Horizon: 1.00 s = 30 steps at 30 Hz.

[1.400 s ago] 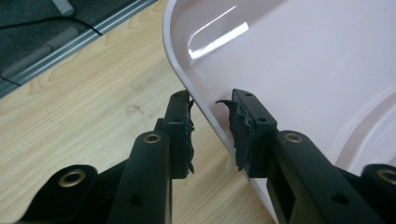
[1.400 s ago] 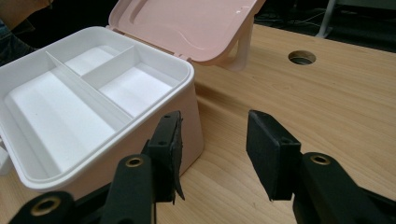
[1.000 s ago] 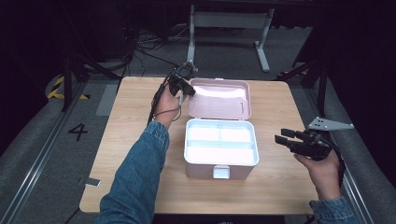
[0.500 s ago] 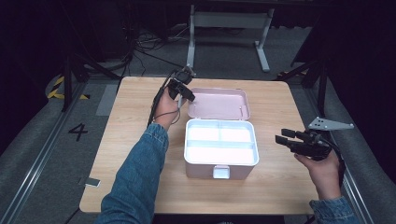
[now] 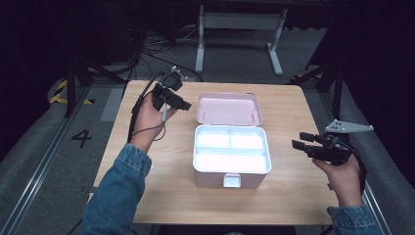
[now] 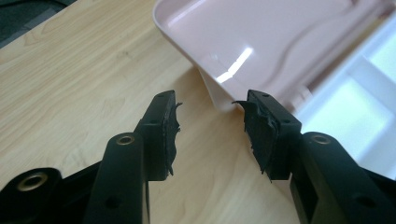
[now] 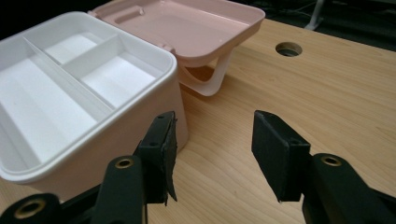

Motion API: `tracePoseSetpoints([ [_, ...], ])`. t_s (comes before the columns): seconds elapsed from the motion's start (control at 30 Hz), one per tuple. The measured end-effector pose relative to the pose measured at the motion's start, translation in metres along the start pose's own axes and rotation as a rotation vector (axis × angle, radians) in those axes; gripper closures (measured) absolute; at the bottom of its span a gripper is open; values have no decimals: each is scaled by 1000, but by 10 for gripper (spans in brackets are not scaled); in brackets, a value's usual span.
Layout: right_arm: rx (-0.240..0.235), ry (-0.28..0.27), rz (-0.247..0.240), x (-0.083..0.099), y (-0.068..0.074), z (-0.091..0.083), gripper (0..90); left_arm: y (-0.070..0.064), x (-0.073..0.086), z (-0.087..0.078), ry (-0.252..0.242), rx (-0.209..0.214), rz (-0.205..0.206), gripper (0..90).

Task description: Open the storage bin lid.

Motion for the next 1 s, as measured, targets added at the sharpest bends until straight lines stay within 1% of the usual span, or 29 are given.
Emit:
tracePoseSetpoints([
  [0.03, 9, 15, -4, -1, -1, 0, 498, -2, 6, -8, 4, -3, 12, 543],
  [0.13, 17, 46, -16, -5, -2, 0, 495, -7, 24, -25, 21, 2, 25, 533],
  [0.17, 23, 56, -21, -6, -2, 0, 495, -8, 28, -28, 27, -1, 24, 533],
  [0.23, 24, 70, -16, -10, -4, 0, 496, -11, 41, -34, 44, -5, 21, 530],
  [0.27, 17, 84, -5, -12, -4, 0, 495, -12, 47, -37, 63, -6, 26, 524],
  [0.3, 12, 101, 0, -13, -5, 1, 494, -14, 53, -39, 69, -6, 28, 523],
  [0.33, 15, 120, -3, -14, -5, 3, 494, -15, 61, -42, 81, -15, 29, 520],
  [0.37, 16, 140, -7, -15, -6, 4, 495, -16, 67, -45, 85, -26, 28, 520],
  [0.4, 14, 158, -3, -16, -7, 6, 494, -15, 73, -49, 82, -39, 16, 519],
  [0.43, 11, 171, 3, -17, -8, 7, 495, -15, 73, -49, 82, -39, 16, 518],
  [0.47, 11, 171, 3, -17, -8, 7, 495, -14, 81, -53, 76, -53, 1, 518],
  [0.5, 16, 199, 13, -20, -10, 9, 495, -13, 93, -59, 83, -43, -20, 517],
  [0.53, 21, 209, 7, -21, -11, 10, 495, -13, 93, -59, 83, -43, -20, 517],
  [0.57, 21, 209, 7, -21, -11, 10, 495, -12, 98, -60, 86, -47, -27, 517],
  [0.6, 22, 226, 10, -22, -12, 12, 496, -11, 108, -62, 97, -48, -48, 512],
  [0.63, 21, 230, 11, -23, -12, 12, 496, -11, 108, -62, 97, -48, -48, 508],
  [0.67, 27, 238, 10, -24, -13, 13, 496, -9, 119, -61, 121, -50, -63, 507],
  [0.7, 27, 238, 10, -24, -13, 13, 496, -9, 119, -61, 121, -50, -63, 504],
  [0.73, 28, 244, 4, -24, -14, 14, 495, -8, 123, -59, 138, -48, -60, 504],
  [0.8, 34, 271, 7, -23, -16, 16, 489, -6, 130, -57, 151, -62, -70, 495],
  [0.83, 38, 279, 4, -23, -17, 17, 487, -4, 136, -55, 167, -63, -77, 495],
  [0.93, 45, 305, 10, -21, -19, 18, 481, -2, 145, -50, 201, -60, -94, 490],
  [1.0, 49, 315, 12, -20, -21, 19, 480, 0, 150, -47, 222, -62, -92, 484],
])
Point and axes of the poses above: each handheld gripper's, and its own axes: z roughly forward along the jaws, x roughly out of its underside, y roughly to its left, the point moved 2 cm from there along z, roughly forward along the jaws, and after that the axes turned 9 degrees about -x, right-handed, at the moved point
